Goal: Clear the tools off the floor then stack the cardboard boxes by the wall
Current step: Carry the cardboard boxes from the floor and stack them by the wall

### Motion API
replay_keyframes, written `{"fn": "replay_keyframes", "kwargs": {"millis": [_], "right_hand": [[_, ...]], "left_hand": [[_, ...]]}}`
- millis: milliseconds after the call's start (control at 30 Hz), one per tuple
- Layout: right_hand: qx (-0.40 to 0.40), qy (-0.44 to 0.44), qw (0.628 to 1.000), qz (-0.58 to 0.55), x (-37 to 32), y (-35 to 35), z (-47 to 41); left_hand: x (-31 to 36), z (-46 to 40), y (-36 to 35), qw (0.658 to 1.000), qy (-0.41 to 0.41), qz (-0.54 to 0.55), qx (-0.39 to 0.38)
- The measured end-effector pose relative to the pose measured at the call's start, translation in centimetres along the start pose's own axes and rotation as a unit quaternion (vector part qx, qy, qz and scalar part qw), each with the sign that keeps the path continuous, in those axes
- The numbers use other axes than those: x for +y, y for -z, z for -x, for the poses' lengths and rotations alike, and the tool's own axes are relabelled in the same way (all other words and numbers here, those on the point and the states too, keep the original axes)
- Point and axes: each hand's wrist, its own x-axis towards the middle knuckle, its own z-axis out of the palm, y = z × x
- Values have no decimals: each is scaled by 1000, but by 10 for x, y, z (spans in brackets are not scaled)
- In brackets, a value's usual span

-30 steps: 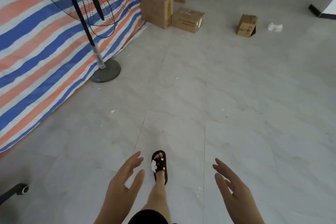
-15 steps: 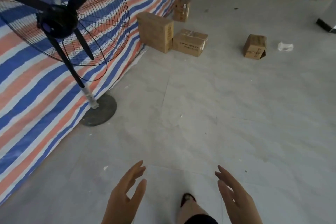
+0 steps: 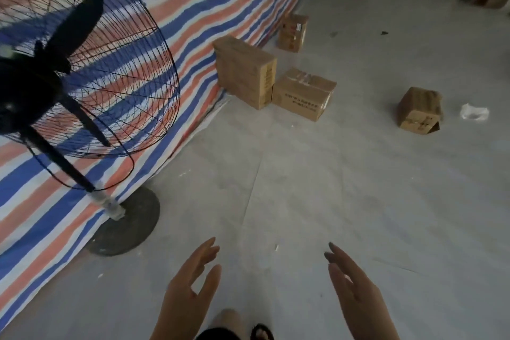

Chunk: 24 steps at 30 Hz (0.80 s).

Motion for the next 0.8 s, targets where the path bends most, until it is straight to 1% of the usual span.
{"fn": "replay_keyframes", "kwargs": {"millis": [133, 200, 267, 400, 500, 567, 633, 733, 800], "right_hand": [[-2, -18, 1000, 10, -17, -13, -95], [20, -20, 1000, 9, -21, -19, -151], [25, -28, 999, -7, -27, -26, -212], [51, -7, 999, -1, -54, -40, -334], [46, 22, 999, -7, -88, -43, -421], [35, 17, 999, -24, -99, -41, -468], [39, 8, 999, -27, -100, -38, -514], [37, -17, 999, -18, -93, -30, -585], [21, -24, 999, -6, -92, -24, -640]], "left_hand": [[11, -99, -13, 999, 41, 9, -10], [17, -157, -21, 999, 46, -2, -10], [27, -219, -27, 998, 56, -3, -14], [59, -347, -28, 999, 43, 17, -16], [93, -439, -30, 999, 29, 23, -21], [105, -488, -41, 998, 45, 20, -48], [111, -530, -58, 995, 65, 10, -69], [112, -598, -81, 995, 77, -16, -61], [116, -650, -102, 994, 85, -25, -57]]}}
